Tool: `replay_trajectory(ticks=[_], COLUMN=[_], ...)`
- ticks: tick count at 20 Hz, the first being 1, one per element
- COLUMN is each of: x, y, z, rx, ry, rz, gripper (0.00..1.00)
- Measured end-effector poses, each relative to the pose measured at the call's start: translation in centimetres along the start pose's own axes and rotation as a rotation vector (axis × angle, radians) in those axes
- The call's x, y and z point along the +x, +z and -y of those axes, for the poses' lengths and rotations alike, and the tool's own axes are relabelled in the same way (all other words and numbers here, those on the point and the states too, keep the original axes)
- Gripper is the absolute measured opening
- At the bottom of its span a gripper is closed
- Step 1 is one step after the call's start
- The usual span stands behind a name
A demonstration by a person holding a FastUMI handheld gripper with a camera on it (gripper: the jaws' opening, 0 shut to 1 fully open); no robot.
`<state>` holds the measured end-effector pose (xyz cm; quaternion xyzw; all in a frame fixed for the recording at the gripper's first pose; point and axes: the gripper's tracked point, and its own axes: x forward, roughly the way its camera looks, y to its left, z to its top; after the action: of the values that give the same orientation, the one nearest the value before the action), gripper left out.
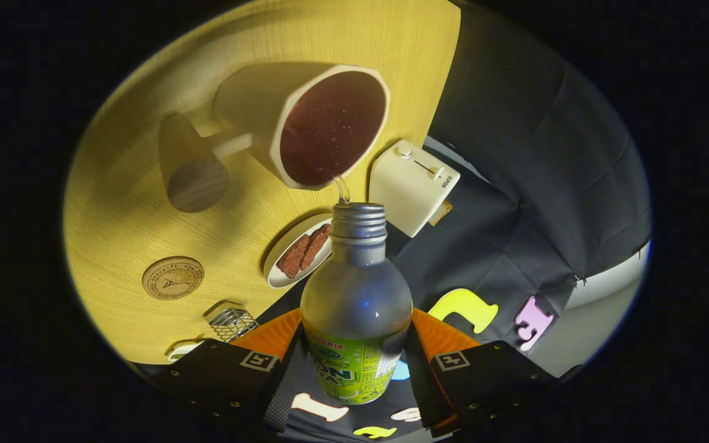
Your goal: Take the bottle from table, then pour the juice into the cup, finally place the bottle on the coaster
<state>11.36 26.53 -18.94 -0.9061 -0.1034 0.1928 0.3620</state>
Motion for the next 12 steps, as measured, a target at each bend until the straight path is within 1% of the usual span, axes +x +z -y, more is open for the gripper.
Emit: replay_trajectory(ticks=[12], x=[-0.13], y=[0.58], z=[0.18], rx=[-0.037], ry=[-0.011], rz=[0.029], gripper=[0.77])
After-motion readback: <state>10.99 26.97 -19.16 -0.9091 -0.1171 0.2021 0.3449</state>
